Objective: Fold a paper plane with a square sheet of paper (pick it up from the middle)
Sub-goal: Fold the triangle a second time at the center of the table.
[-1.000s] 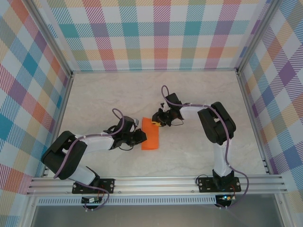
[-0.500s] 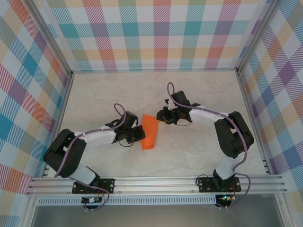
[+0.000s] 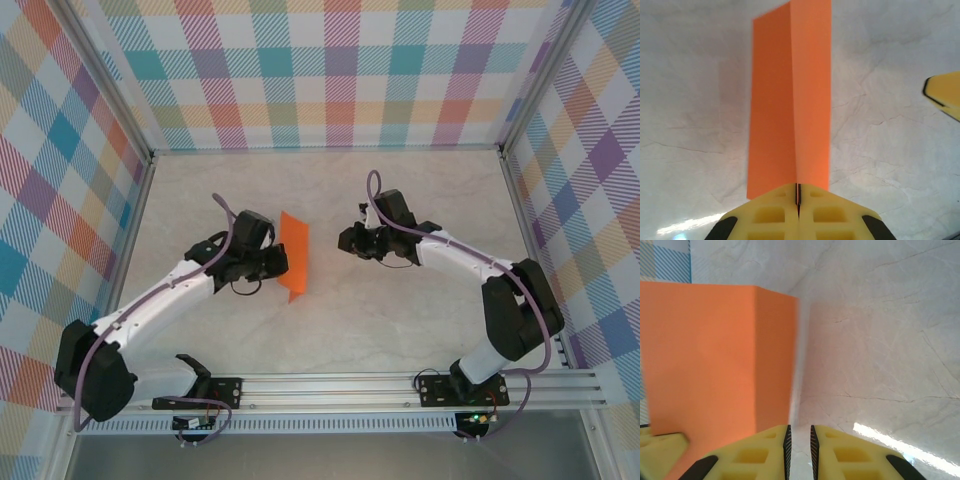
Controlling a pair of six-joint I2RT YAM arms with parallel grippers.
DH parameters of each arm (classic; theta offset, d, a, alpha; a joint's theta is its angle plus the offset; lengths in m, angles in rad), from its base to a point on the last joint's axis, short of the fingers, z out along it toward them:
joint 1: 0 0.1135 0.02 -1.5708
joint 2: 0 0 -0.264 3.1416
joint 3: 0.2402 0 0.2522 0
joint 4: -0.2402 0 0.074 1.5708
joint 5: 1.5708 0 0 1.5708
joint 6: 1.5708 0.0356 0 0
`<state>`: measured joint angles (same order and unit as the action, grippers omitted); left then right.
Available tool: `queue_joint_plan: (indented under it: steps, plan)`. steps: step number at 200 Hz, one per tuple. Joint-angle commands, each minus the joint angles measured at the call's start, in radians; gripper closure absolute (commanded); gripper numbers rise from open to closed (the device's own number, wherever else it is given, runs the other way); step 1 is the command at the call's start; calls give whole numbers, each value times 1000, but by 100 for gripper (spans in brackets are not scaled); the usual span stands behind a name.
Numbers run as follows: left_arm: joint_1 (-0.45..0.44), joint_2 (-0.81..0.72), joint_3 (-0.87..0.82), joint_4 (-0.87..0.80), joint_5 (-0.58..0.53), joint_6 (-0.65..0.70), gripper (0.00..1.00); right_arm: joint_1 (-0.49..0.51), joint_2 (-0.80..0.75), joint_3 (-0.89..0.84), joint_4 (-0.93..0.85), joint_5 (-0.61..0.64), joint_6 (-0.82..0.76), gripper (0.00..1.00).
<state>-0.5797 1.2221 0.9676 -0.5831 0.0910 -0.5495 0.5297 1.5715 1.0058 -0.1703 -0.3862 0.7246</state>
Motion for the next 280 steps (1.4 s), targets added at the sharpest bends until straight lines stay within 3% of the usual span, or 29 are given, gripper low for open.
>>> queue_joint_plan:
  steps: [1,72,138,172,212,280]
  plan:
    - [6,-15,39,-103,-24,71,94,-6,0,-17,-5,11,2,79]
    - [6,174,-105,173,153,79,94,-1,66,-29,37,-29,13,79]
    - [5,47,-253,389,295,83,94,44,133,-19,76,-39,36,80]
    - [6,-12,-277,386,250,92,94,46,119,-27,92,-23,45,80]
    - [6,77,-294,407,226,73,94,54,123,-26,88,-24,40,80]
    - [6,168,-303,344,49,-21,94,135,278,76,85,-78,26,81]
